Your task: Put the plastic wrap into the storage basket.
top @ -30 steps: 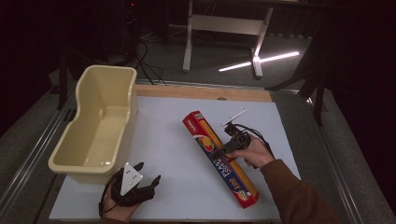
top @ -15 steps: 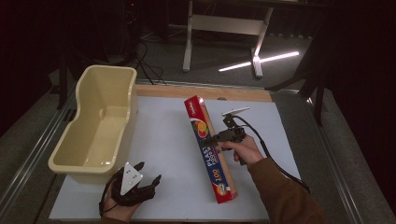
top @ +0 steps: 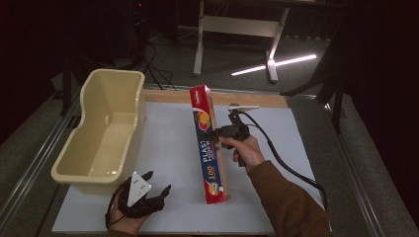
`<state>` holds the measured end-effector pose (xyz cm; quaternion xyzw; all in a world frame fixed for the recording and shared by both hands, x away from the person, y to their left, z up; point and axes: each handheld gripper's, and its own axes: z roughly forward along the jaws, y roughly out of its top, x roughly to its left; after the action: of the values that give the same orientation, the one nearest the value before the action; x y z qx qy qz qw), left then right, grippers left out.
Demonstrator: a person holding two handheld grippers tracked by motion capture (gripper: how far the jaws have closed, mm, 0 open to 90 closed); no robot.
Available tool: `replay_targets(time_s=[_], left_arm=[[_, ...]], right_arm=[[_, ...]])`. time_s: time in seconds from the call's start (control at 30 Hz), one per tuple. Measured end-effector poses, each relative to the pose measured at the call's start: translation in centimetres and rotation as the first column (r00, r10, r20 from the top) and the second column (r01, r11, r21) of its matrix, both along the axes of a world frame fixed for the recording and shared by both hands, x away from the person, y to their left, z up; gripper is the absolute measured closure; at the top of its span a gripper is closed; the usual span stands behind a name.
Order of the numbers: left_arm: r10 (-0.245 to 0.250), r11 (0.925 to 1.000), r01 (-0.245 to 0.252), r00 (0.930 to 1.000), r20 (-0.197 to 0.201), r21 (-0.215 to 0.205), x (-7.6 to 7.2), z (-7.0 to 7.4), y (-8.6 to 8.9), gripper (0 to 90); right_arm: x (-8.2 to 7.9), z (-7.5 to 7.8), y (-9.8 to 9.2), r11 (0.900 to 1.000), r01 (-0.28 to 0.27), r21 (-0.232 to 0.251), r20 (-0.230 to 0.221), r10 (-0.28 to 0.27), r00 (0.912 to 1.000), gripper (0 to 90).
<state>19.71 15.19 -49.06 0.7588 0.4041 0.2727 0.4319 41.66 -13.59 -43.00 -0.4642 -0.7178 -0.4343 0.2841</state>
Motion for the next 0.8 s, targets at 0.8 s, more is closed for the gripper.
replay_targets(time_s=[0.8], left_arm=[[-0.015, 0.9997, 0.015, 0.9997, 0.017, -0.017, -0.1, 0.1, -0.3, 29.0]], right_arm=[[3.0, 5.6, 4.5, 0.987, 0.11, 0.117, 0.001, -0.111, 0.9939, 40.6]])
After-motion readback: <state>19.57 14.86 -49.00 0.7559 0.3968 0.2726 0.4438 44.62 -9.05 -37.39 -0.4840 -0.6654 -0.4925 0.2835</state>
